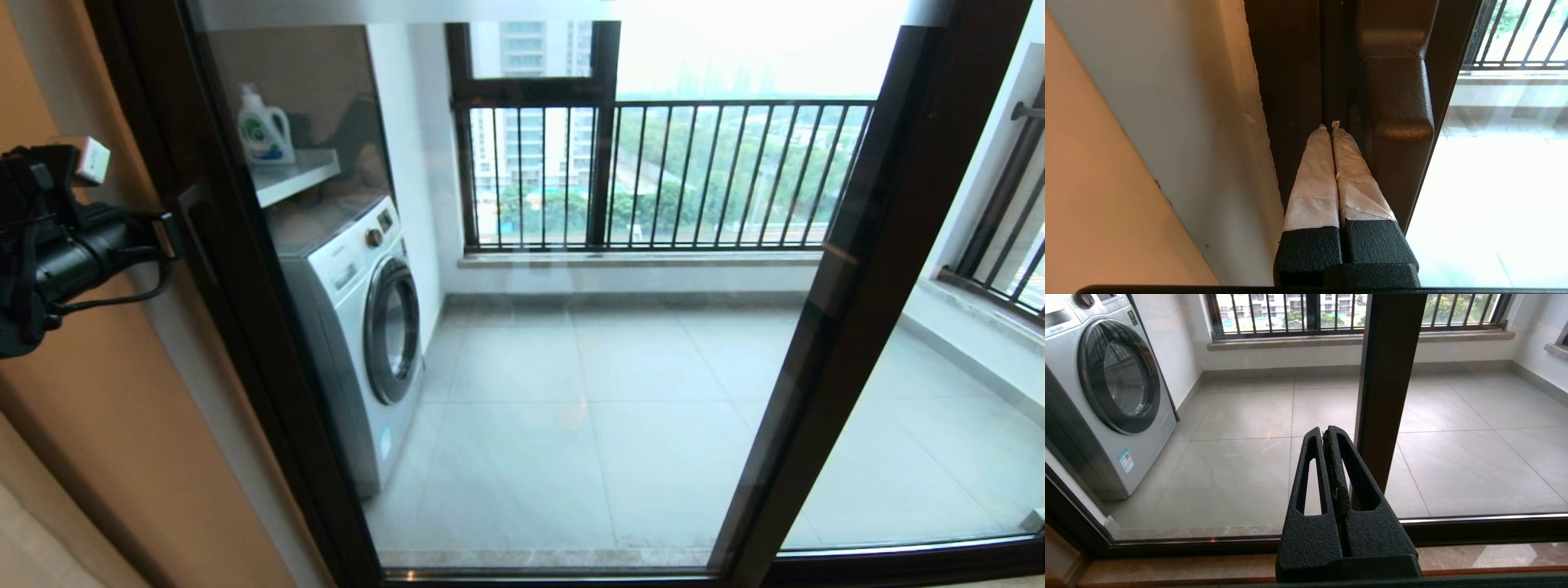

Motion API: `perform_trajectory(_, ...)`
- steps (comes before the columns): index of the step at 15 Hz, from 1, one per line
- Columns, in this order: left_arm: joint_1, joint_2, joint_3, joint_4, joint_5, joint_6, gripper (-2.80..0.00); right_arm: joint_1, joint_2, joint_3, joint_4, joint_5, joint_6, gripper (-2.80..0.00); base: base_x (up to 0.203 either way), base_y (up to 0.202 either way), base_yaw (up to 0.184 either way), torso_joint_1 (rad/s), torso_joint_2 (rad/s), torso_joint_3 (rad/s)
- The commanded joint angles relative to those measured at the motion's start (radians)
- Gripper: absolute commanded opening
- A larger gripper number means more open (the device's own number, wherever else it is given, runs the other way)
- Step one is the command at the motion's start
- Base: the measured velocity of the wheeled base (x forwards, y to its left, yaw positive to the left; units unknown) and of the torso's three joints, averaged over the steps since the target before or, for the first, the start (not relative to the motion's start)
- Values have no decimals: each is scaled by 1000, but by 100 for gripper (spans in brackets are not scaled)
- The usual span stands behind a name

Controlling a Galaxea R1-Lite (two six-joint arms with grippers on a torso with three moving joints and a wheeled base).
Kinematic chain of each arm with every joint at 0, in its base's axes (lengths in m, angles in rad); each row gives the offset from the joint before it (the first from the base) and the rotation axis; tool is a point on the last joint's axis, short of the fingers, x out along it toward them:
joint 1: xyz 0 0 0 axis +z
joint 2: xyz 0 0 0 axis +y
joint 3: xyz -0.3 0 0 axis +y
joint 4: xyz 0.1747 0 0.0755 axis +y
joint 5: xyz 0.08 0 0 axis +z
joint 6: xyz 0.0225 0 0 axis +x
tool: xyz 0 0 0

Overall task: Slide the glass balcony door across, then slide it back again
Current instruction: Open the slid door

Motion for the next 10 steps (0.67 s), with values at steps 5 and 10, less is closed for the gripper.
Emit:
perform_trajectory(5,-34,-8,6,-6,-1,1,-280,0,-2,9,-1,0,0,-280,0,0,0,0,0,0)
perform_trajectory(10,-61,-24,11,-5,7,1,-280,0,-2,9,-1,0,0,-280,0,0,0,0,0,0)
